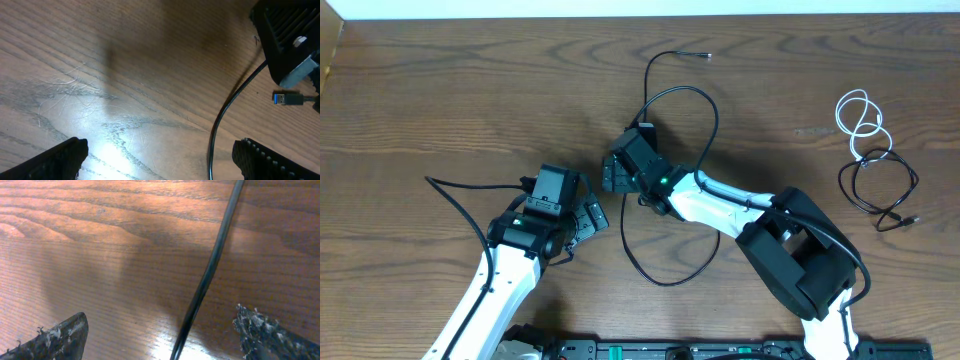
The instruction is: Untangle cables
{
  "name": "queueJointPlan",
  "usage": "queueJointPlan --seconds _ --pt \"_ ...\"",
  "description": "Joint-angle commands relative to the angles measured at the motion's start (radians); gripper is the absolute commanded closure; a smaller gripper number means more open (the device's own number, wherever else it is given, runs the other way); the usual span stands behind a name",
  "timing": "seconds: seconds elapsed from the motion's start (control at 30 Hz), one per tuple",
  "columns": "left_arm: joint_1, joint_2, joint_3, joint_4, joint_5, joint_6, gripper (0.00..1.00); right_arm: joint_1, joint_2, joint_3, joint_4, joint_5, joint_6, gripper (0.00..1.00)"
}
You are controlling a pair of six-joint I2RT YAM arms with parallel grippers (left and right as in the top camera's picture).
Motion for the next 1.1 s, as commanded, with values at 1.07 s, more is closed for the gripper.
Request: queueJointPlan --seconds 1.07 --pt "-0.001 -0.005 0.01 -0.003 -0.003 -0.005 0.02 0.008 0.058 -0.005 -0.011 0.059 0.015 0.04"
